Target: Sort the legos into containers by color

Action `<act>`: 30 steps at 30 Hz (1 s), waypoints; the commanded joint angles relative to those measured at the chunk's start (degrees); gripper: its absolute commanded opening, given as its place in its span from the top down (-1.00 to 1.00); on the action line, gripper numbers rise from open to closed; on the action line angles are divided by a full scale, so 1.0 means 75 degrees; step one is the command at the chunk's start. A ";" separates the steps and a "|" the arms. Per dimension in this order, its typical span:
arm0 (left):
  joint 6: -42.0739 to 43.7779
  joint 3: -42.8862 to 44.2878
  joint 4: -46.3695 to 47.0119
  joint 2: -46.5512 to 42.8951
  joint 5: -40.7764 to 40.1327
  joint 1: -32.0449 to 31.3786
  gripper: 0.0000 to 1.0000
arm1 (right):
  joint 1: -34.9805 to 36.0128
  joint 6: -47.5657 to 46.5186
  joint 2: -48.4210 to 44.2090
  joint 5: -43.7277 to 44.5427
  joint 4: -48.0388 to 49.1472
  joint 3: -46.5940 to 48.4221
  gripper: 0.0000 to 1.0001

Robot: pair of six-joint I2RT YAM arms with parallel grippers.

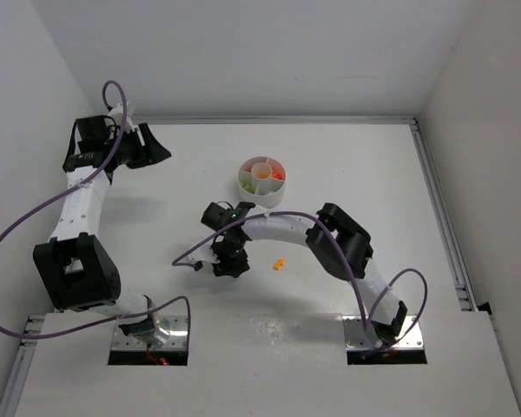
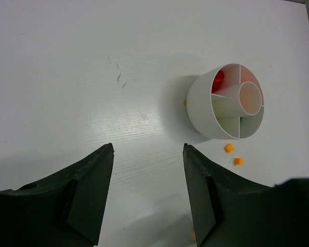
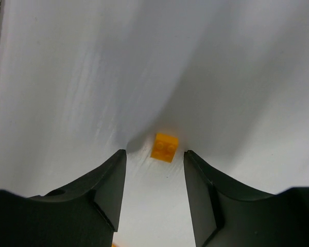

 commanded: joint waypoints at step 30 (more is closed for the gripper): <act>0.0531 -0.0211 0.0362 0.0073 -0.0468 -0.0744 -0.17 | -0.1527 0.3320 -0.2669 0.0663 0.0701 0.0086 1.00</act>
